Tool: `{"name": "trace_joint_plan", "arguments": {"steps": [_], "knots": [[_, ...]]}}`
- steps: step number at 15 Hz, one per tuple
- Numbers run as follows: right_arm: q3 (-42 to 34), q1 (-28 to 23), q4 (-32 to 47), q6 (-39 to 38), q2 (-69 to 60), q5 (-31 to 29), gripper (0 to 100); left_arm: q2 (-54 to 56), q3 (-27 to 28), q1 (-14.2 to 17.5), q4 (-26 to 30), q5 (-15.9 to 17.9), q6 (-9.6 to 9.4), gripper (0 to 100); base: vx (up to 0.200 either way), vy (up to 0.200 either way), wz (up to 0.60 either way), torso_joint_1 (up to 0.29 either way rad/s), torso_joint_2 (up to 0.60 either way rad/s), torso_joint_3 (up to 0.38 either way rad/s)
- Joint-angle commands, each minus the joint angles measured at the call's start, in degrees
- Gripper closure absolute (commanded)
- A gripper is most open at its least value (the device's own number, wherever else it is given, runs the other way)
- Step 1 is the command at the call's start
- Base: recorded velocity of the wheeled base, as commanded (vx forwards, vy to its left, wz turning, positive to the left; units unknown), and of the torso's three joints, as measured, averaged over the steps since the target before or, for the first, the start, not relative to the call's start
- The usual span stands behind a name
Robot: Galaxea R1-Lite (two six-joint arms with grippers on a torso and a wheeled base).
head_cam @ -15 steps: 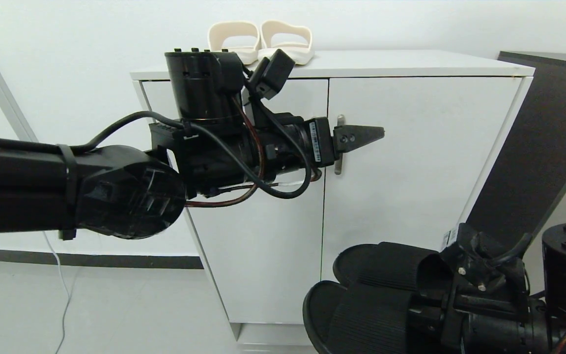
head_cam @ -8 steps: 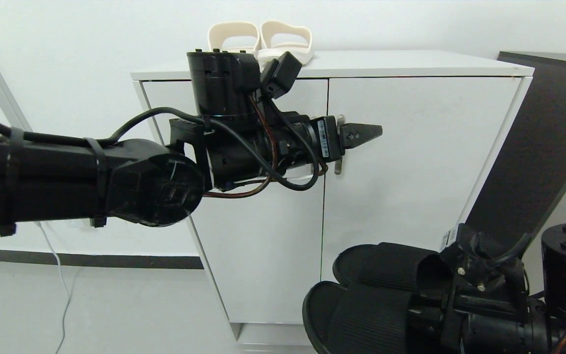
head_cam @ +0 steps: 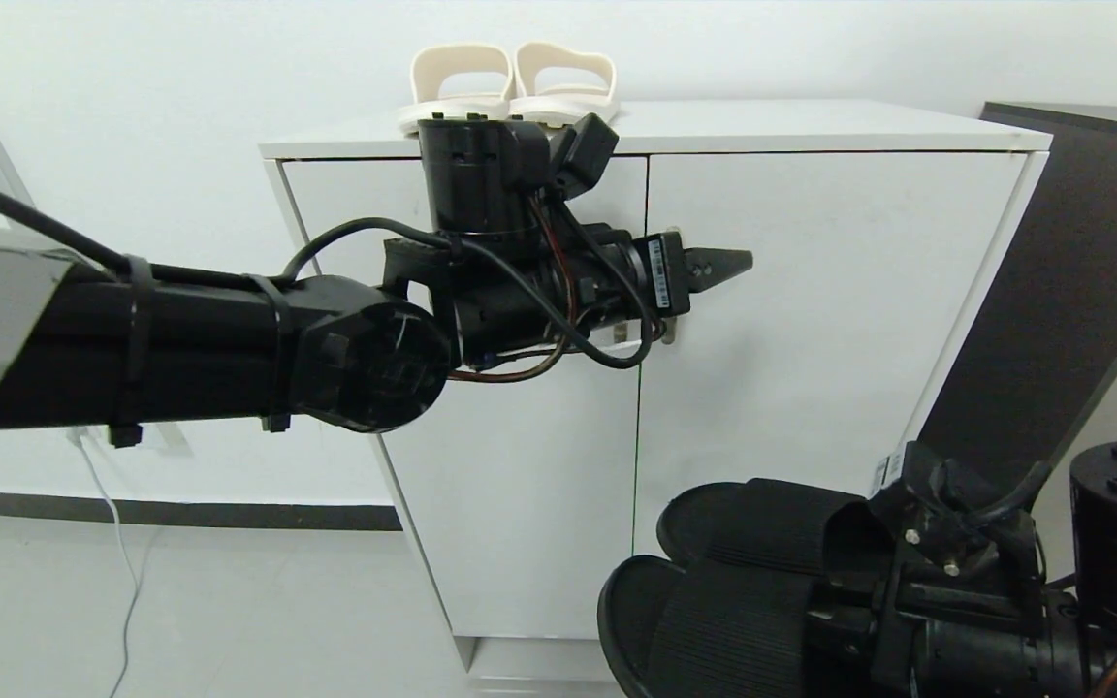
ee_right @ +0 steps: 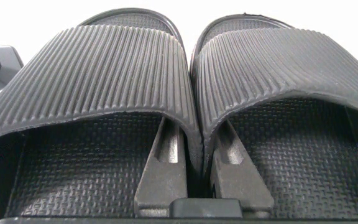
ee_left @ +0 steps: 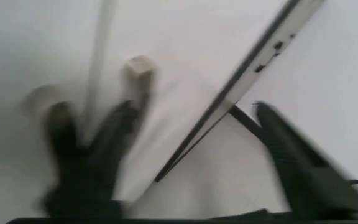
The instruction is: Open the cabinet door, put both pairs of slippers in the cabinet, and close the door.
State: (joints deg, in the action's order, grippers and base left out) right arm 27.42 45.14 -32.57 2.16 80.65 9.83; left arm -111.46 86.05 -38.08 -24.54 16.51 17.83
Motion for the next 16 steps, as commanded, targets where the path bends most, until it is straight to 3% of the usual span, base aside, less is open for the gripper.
{"name": "trace_joint_plan", "arguments": {"steps": [1, 4, 9, 16], "knots": [[-0.26, 0.03, -0.03, -0.05, -0.23, 0.19, 100, -0.25, -0.1, -0.06, 0.02, 0.19, 0.09, 100, 0.0, 0.0, 0.0, 0.0, 0.0, 0.0], [-1.58, 0.03, -0.03, 0.13, -1.38, 3.62, 100, 0.89, -1.85, -0.06, -0.07, 0.19, 0.09, 100, 0.0, 0.0, 0.0, 0.0, 0.0, 0.0], [-7.11, 0.03, -0.03, 4.35, -7.26, 15.57, 100, 6.17, -9.94, -0.76, -2.79, 0.9, 0.01, 100, 0.0, 0.0, 0.0, 0.0, 0.0, 0.0], [-8.78, 0.03, 0.05, 6.1, -6.82, 17.07, 100, 15.66, -21.01, -5.69, -5.52, 0.63, 0.01, 100, 0.0, 0.0, 0.0, 0.0, 0.0, 0.0]]}}
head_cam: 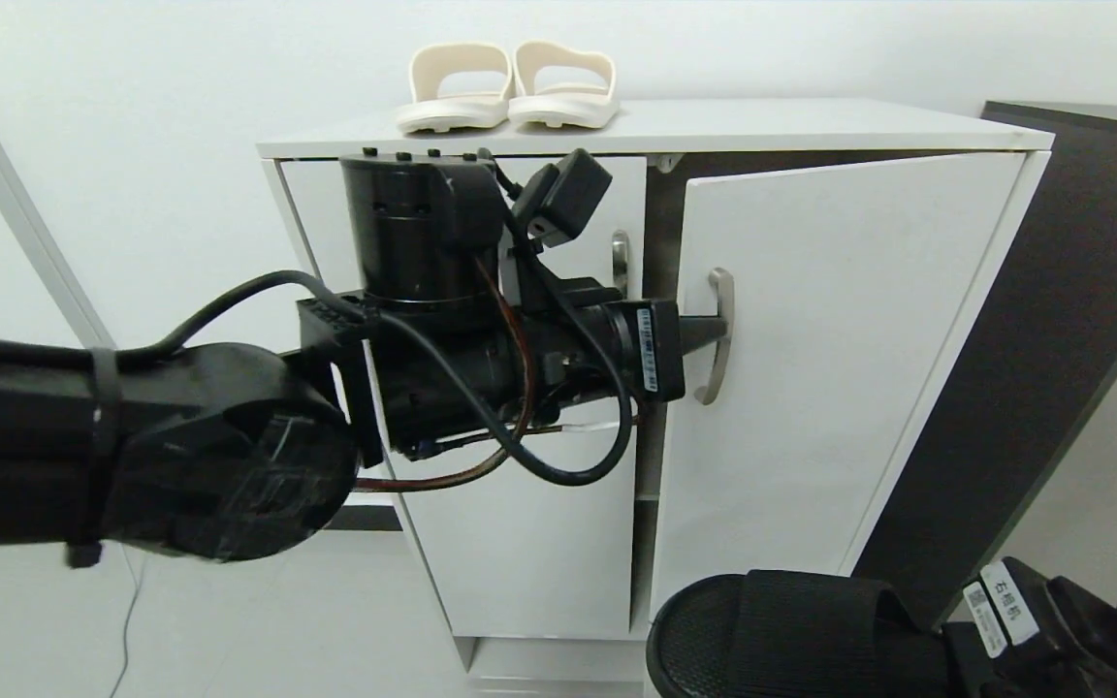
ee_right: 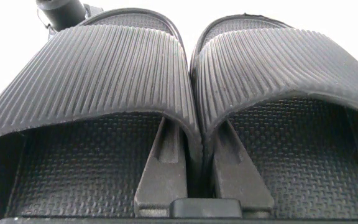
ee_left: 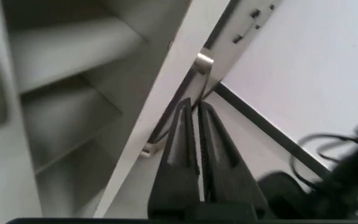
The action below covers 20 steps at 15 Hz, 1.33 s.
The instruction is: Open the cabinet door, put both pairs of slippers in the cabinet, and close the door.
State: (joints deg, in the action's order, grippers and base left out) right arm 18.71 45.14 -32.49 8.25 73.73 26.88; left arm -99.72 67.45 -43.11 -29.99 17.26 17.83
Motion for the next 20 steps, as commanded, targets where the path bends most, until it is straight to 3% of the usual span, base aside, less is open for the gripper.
{"name": "trace_joint_plan", "arguments": {"steps": [1, 3, 6, 7, 10, 14, 17, 20], "knots": [[0.01, 0.03, -0.03, 0.01, 0.1, 0.01, 100, 6.12, -4.61, -0.66, -0.16, 0.05, 0.01, 100, 0.0, 0.0, 0.0, 0.0, 0.0, 0.0], [0.1, 0.03, -0.03, 0.01, 0.28, -0.07, 100, 8.58, -7.6, 0.3, -0.16, 0.23, 0.01, 100, 0.0, 0.0, 0.0, 0.0, 0.0, 0.0], [0.18, 0.12, -0.03, 0.01, 1.42, -0.69, 100, 7.17, -7.16, 3.03, -0.33, 0.32, 0.27, 100, 0.0, 0.0, 0.0, 0.0, 0.0, 0.0], [0.36, 0.21, 0.23, 0.01, 1.86, -1.04, 100, 4.97, -6.81, 4.17, -2.71, 1.46, 0.53, 100, 0.0, 0.0, 0.0, 0.0, 0.0, 0.0], [0.62, 0.47, 0.41, -0.08, 3.09, -2.45, 100, -0.74, -4.52, 4.17, -7.98, 4.18, 0.53, 100, 0.0, 0.0, 0.0, 0.0, 0.0, 0.0], [0.62, 0.91, 0.14, -0.08, 3.7, -3.15, 100, -6.63, 1.46, 4.35, -8.33, 3.74, 0.71, 100, 0.0, 0.0, 0.0, 0.0, 0.0, 0.0], [0.8, 1.0, 0.06, -0.08, 4.76, -3.24, 100, -8.3, 3.57, 4.35, -8.33, 3.66, 1.85, 100, 0.0, 0.0, 0.0, 0.0, 0.0, 0.0], [0.8, 1.7, 0.23, 0.01, 5.11, -3.24, 100, -9.27, 4.44, 4.26, -8.6, 2.43, 2.47, 100, -0.2, 0.0, 0.0, 0.001, 0.0, 0.004]]}}
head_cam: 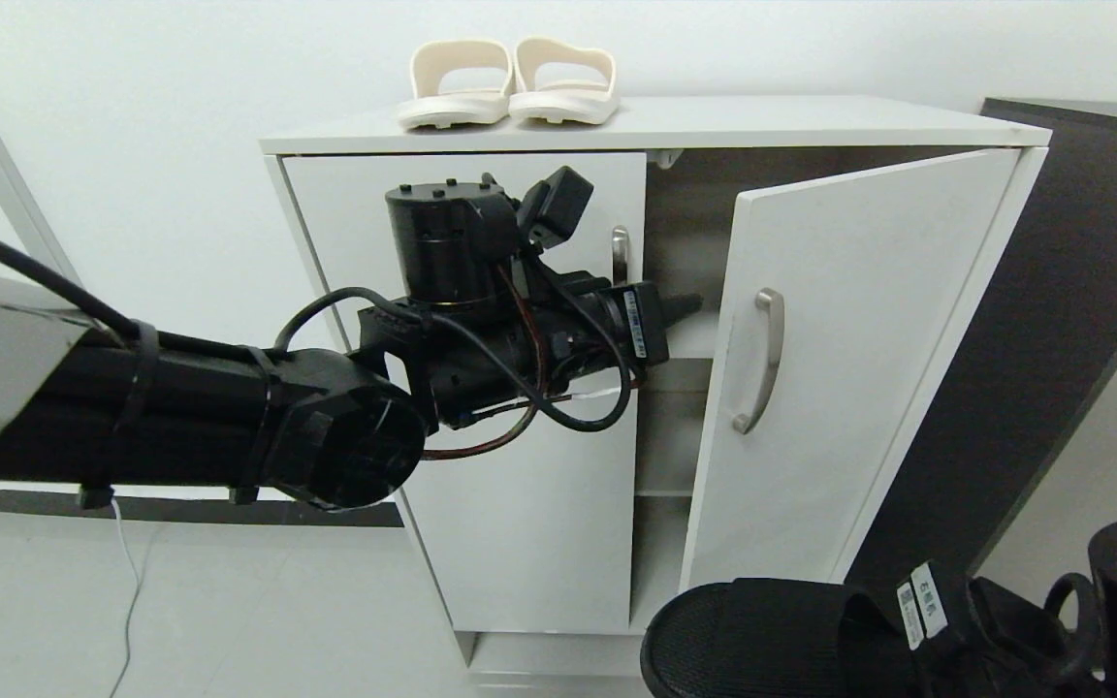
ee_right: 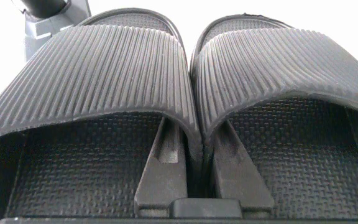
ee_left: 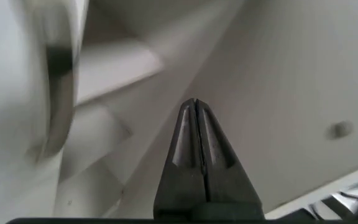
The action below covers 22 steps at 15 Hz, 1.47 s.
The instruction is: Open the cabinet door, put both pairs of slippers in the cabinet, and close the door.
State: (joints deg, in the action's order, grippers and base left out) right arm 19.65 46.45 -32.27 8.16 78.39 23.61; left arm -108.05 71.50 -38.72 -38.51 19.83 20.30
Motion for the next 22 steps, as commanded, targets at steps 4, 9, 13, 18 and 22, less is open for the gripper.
{"name": "trace_joint_plan", "arguments": {"steps": [4, 9, 13, 18, 22], "knots": [[-1.02, 3.74, 0.01, -0.07, -0.87, 0.21, 100, 0.03, -0.92, -5.4, -0.43, -0.23, -0.26, 100, -0.2, 0.0, 0.0, 0.001, 0.0, 0.006], [-1.63, 4.62, -0.16, 0.02, -1.39, 0.21, 100, 1.35, -2.15, -8.83, -4.38, -2.87, -0.7, 100, -0.16, 0.0, 0.0, 0.0, 0.0, 0.002], [0.65, 1.01, -0.16, -0.51, -0.34, -1.29, 100, 4.42, -2.77, -4.61, -4.73, -7.09, -0.7, 100, 0.0, 0.0, 0.0, 0.0, 0.0, 0.0], [9.79, -2.41, -0.34, -7.72, 9.15, -26.34, 100, 26.22, -17.8, 1.8, 5.73, -18.08, -9.66, 100, 0.0, 0.0, 0.0, 0.0, 0.0, 0.0], [21.13, -1.62, -1.22, -17.03, 18.29, -46.2, 100, 48.98, -31.95, 8.57, 19.7, -31.26, -12.56, 100, 0.0, 0.0, 0.0, 0.0, 0.0, 0.0]]}}
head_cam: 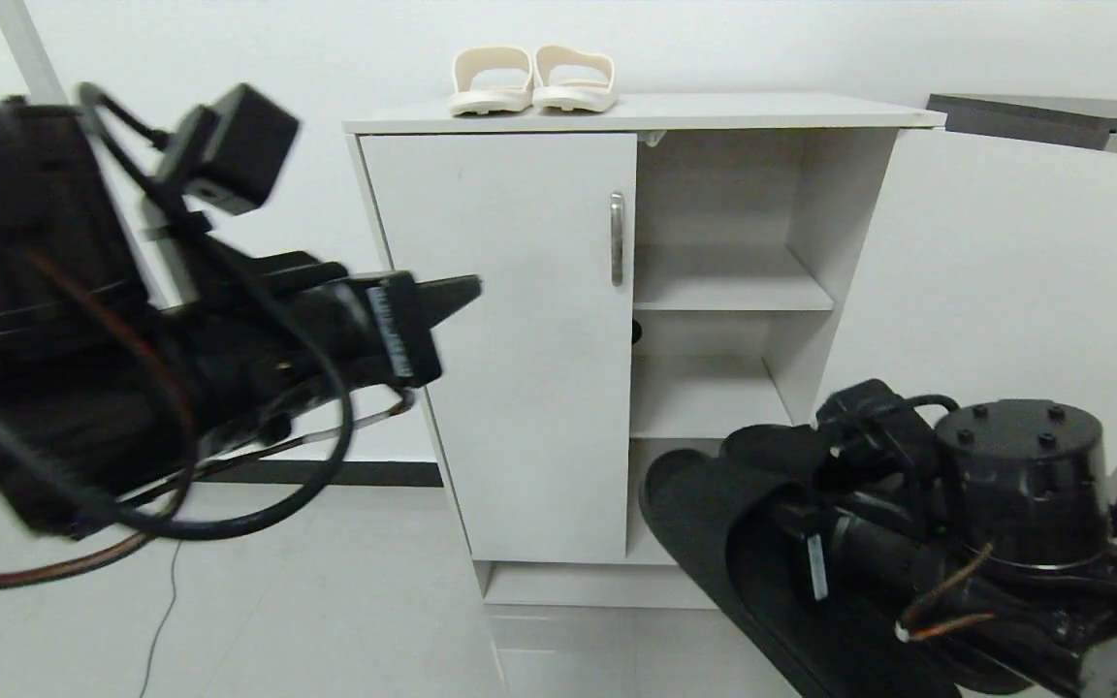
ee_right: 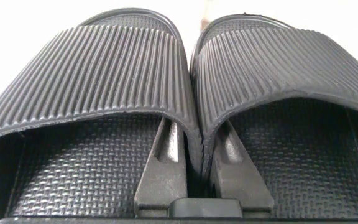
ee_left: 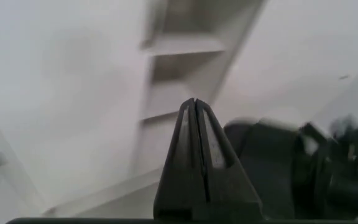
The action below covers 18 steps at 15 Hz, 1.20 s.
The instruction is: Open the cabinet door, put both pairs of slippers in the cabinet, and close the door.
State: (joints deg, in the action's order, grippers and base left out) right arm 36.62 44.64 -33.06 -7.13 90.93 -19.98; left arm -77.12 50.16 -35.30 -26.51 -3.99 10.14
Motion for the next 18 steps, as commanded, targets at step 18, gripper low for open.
{"name": "trace_joint_plan", "arguments": {"steps": [18], "knots": [[5.92, 0.01, -9.39, -1.66, 13.48, -12.98, 100, 74.74, -50.16, 34.07, 23.7, -4.8, -12.96, 100, 0.0, 0.0, 0.0, 0.0, 0.0, 0.0]]}}
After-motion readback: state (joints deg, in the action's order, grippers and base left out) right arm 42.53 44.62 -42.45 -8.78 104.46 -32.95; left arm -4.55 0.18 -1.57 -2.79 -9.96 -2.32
